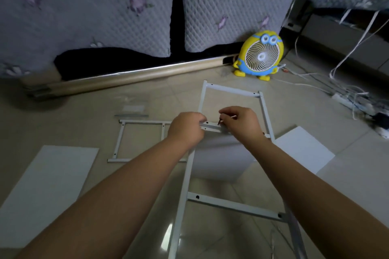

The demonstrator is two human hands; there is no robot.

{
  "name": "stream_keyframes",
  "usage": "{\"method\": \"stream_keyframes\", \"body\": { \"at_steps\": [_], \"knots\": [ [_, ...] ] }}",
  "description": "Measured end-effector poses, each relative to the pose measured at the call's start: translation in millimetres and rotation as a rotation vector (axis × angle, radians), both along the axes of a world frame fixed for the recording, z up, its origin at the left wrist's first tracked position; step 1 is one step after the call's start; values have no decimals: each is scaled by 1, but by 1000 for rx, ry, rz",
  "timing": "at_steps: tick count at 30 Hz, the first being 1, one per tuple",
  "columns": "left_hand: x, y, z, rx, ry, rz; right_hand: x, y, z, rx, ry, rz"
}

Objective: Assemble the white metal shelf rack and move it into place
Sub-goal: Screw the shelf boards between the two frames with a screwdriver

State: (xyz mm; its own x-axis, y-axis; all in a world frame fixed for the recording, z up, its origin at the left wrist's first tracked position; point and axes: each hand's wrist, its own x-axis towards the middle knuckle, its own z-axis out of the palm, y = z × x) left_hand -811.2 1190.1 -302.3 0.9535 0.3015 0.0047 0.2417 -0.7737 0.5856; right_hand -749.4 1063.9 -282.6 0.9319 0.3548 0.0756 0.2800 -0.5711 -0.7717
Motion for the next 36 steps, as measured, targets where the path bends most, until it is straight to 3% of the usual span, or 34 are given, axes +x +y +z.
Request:
{"method": "stream_keyframes", "body": {
  "at_steps": [8,13,21,26,36],
  "knots": [
    [5,-4,2,-6,5,110,-11,18,-6,96,-38,28],
    [3,1,8,-30,5,64,-14,17,-15,70,-155,80],
    [-5,-1,0,-142,-78,135,-11,14,-11,-188,-491,293],
    [-8,-1,-3,-185,-117,182,-10,17,1,-404,-467,399],
    [-12,-2,-2,-142,-128,178,-9,19,24,-609,-378,506]
  ]
}}
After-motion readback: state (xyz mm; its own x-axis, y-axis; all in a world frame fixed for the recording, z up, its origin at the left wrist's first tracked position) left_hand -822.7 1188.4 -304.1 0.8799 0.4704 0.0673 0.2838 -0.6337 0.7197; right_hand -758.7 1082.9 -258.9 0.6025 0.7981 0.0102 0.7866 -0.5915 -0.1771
